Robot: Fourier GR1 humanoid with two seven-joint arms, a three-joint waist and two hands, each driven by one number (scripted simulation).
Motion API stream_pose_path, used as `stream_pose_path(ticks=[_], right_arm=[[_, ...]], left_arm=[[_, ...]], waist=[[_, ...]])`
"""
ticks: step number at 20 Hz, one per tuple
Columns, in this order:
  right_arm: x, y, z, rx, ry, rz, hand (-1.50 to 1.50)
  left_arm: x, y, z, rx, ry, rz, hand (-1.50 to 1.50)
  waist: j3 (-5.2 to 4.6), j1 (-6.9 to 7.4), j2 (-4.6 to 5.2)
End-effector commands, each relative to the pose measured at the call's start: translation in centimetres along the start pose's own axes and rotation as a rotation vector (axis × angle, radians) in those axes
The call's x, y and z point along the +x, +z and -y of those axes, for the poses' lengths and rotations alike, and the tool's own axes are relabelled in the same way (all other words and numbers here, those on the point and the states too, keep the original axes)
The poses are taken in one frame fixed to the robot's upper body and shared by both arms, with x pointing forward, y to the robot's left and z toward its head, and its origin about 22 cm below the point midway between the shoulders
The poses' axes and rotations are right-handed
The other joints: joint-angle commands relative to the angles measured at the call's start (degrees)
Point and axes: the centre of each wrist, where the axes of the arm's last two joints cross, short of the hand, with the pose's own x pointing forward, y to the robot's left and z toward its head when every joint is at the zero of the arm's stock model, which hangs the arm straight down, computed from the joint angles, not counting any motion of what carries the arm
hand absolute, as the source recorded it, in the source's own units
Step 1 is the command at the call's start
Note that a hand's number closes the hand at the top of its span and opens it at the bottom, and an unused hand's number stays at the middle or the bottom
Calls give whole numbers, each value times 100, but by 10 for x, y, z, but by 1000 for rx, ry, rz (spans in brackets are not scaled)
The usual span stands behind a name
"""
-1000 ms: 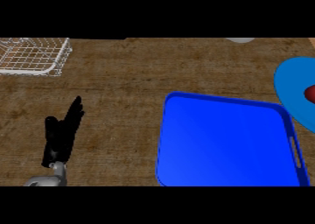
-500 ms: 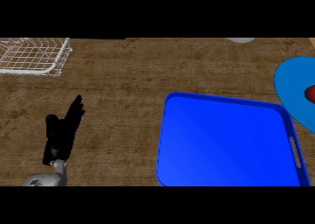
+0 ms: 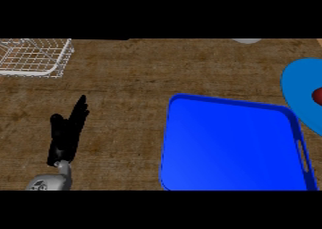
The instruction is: Pick the tomato from the tray and place it in the plate
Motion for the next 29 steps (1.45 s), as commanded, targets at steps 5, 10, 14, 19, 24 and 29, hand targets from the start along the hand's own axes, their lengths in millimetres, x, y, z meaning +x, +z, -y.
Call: stream_pose_path(ticks=[5, 10, 14, 19, 24, 29], right_arm=[[-7, 13, 20, -41, 39, -23, -150], [-19, 33, 37, -83, 27, -35, -150], [-9, 27, 46, -116, 27, -9, -150], [-20, 40, 52, -182, 45, -51, -150], [-14, 37, 56, -222, 38, -53, -150], [-25, 45, 50, -213, 102, -79, -150]], left_arm=[[-6, -1, -5, -14, -6, -6, 0], [-15, 6, 11, -5, 6, 6, 0], [-8, -4, -3, 15, 13, -3, 0], [-12, 0, -4, 7, 5, -5, 0], [-6, 4, -6, 3, 0, 5, 0], [0, -4, -2, -6, 3, 9, 0]], waist=[[5, 15, 8], [16, 16, 22], [15, 11, 21], [23, 27, 34], [23, 57, 22], [28, 55, 43]])
